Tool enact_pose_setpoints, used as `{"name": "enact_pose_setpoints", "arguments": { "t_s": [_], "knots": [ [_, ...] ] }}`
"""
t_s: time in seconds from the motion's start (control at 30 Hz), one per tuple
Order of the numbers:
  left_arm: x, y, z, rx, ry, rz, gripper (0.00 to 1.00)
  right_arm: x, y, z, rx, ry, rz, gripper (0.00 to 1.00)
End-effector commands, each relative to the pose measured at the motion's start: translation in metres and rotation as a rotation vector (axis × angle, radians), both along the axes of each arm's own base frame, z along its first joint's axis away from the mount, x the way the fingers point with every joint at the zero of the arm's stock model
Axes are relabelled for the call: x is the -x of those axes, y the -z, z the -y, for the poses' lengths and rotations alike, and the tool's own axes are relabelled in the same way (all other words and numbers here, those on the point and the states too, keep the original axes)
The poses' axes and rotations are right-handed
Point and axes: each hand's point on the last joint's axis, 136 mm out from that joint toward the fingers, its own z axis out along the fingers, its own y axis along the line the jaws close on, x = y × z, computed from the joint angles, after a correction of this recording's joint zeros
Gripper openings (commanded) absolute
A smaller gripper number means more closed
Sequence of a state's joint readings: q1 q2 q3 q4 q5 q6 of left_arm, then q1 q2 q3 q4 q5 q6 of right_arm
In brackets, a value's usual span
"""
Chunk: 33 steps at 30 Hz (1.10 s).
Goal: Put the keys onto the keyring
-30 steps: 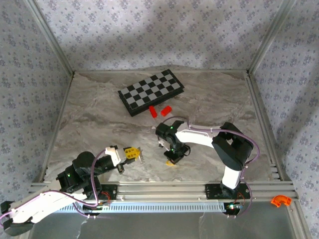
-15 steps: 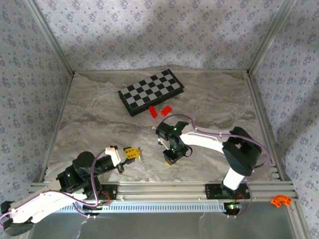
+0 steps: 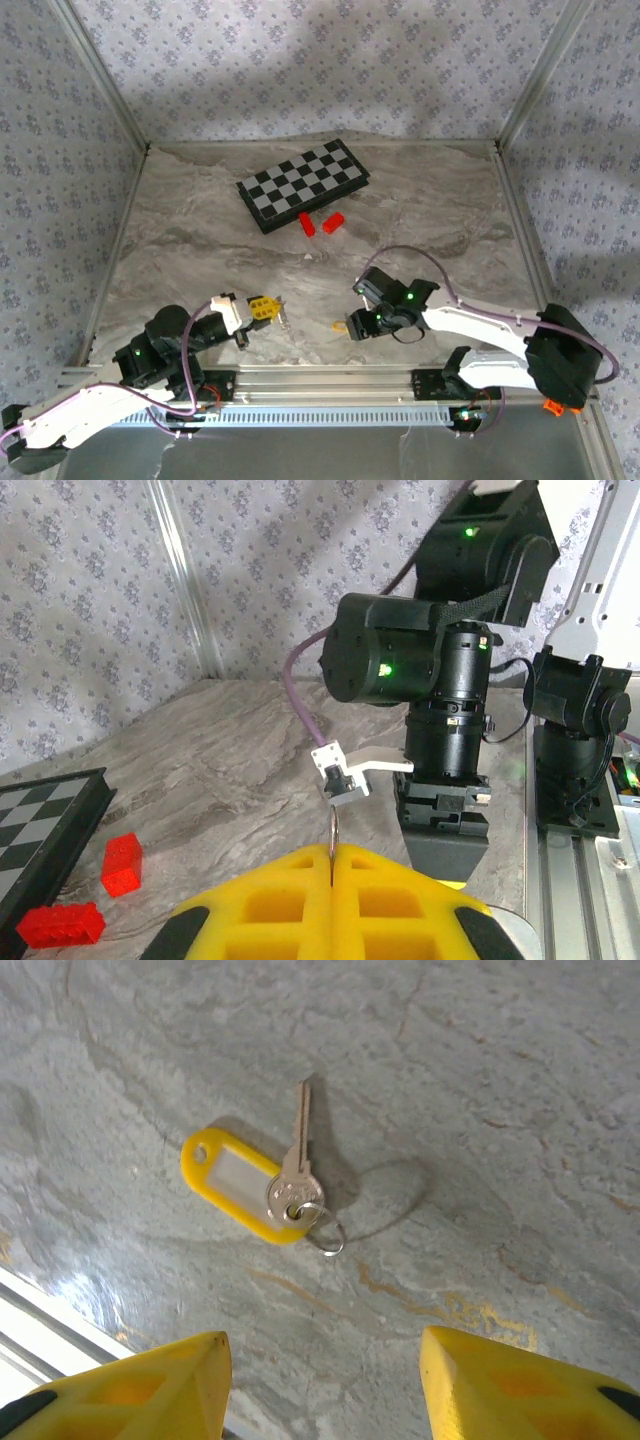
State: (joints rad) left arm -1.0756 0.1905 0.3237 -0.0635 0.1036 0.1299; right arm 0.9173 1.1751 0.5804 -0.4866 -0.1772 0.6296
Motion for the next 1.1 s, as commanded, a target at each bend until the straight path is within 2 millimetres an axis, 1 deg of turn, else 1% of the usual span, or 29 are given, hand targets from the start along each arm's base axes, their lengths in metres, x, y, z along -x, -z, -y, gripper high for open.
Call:
{"name": "enact_pose_setpoints", "arguments": {
  "t_s": [0.0, 0.1, 0.27, 0.5, 0.73, 0.9, 1.07],
  "knots": [
    [0.004, -0.016, -0.001, 0.054, 0.014, 0.025, 0.00, -0.010, -0.002, -0.007, -0.111, 0.108, -0.003, 0.53],
    [0.004, -0.016, -0.001, 0.053, 0.014, 0.026, 0.00, -0.012, 0.004, -0.005, -0.133, 0.131, -0.005, 0.52],
    [0.003, -0.017, -0.001, 0.055, 0.011, 0.029, 0.00, -0.014, 0.016, -0.006, -0.166, 0.143, -0.030, 0.49],
    [0.003, -0.017, -0.001, 0.053, 0.009, 0.030, 0.00, -0.014, 0.019, -0.011, -0.186, 0.131, -0.041, 0.45],
    [0.003, -0.017, -0.001, 0.054, 0.008, 0.030, 0.00, -0.011, 0.026, -0.018, -0.182, 0.110, -0.055, 0.38],
    [0.003, -0.016, -0.001, 0.051, 0.008, 0.028, 0.00, -0.011, 0.026, -0.022, -0.182, 0.094, -0.052, 0.32],
    [0.003, -0.016, -0.002, 0.052, 0.009, 0.030, 0.00, -0.010, 0.026, -0.028, -0.186, 0.071, -0.050, 0.29]
  ]
}}
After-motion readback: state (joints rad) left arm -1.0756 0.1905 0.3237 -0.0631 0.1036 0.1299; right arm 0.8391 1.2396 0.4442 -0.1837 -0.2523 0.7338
